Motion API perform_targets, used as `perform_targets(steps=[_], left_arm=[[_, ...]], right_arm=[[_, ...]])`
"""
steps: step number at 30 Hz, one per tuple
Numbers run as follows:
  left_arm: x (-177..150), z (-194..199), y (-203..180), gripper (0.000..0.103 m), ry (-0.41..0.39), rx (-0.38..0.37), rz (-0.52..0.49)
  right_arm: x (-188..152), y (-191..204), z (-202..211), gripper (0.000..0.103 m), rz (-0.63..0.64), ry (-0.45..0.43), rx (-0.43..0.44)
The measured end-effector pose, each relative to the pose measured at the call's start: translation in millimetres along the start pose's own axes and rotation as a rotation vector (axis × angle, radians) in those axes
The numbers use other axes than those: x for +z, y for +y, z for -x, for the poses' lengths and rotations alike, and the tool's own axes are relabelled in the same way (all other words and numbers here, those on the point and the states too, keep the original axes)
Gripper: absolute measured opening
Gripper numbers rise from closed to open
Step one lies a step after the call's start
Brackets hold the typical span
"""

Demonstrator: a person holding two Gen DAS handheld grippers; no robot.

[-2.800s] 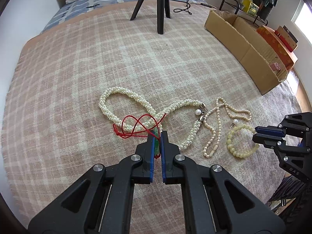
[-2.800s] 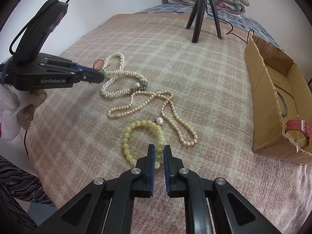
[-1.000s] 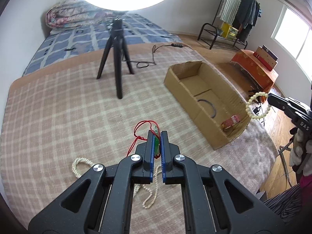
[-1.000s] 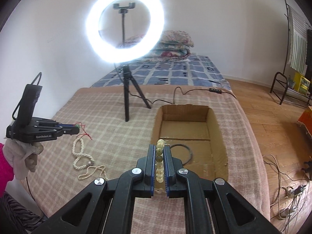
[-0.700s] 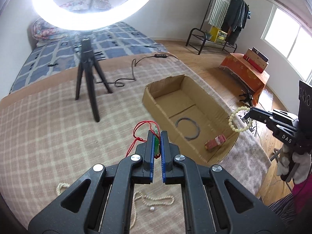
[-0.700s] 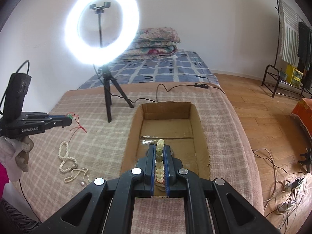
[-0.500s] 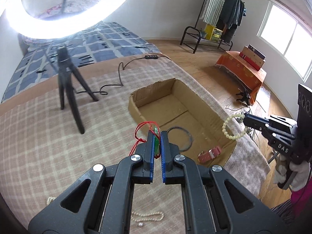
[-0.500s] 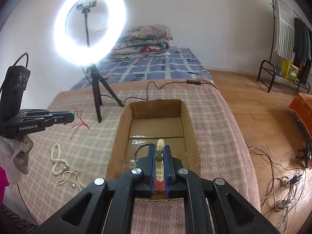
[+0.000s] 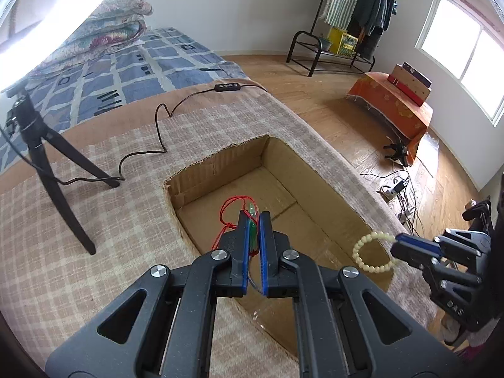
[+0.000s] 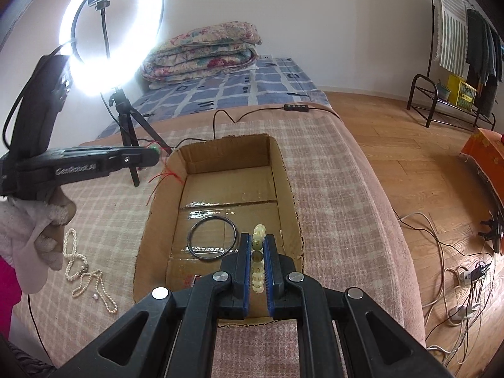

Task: Organize jewelry
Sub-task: 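Open the right tool to drop the bracelet while the left tool releases the pendant into the box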

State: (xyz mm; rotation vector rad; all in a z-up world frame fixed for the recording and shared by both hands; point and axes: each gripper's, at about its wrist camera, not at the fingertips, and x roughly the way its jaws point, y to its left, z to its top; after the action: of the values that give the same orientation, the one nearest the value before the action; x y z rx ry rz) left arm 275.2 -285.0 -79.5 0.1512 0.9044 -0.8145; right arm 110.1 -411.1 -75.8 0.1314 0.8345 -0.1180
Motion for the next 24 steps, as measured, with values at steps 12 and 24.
perform_targets(steps=[12,24], left_arm=[[10.0,-40.8,-7.4,0.003,0.042,0.054,-0.03],[15.2,-37.8,-5.6,0.004,0.046,0.077,-0.016]], right_arm=[[-3.0,-0.5,-15.9,0.005,-0.001,0.039,-0.001],[-4.9,1.2,-12.7,0.032,0.007,0.023,-0.02]])
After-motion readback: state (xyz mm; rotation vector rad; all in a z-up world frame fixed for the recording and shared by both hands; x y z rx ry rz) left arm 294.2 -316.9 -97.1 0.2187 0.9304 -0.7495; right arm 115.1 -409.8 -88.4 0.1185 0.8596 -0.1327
